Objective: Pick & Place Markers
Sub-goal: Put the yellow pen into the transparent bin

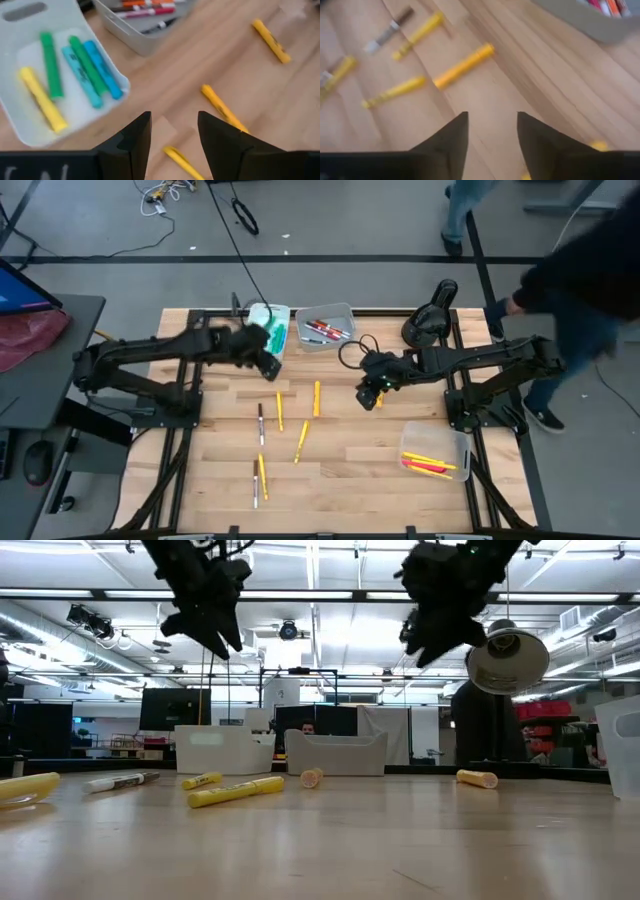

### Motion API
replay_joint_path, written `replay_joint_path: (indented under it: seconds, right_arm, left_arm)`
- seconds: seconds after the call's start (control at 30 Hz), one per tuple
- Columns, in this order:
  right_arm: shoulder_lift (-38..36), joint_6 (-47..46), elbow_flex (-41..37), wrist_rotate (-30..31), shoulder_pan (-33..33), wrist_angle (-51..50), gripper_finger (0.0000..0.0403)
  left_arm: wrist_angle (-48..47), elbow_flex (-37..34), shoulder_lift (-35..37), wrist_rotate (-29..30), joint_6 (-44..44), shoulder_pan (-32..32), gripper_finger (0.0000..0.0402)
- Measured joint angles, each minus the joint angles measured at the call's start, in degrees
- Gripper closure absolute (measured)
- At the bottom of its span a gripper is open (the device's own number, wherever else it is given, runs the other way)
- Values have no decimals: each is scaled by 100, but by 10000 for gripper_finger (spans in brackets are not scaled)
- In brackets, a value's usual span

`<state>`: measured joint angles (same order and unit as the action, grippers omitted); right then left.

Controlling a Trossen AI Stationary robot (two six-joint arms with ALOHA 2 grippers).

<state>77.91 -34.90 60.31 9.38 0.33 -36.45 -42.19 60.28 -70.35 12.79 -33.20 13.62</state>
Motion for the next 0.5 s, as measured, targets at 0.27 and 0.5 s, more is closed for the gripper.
replay_joint_path:
  seconds: [0.27, 0.5]
  right_arm:
    - [0, -495, 0, -3, -69, -1158, 156]
    - [76, -1255, 0, 10, -83, -978, 140]
  left_arm:
    - [966, -1333, 41, 148, -1573, -1220, 264]
    - [3437, -2570, 196, -200, -2241, -1722, 304]
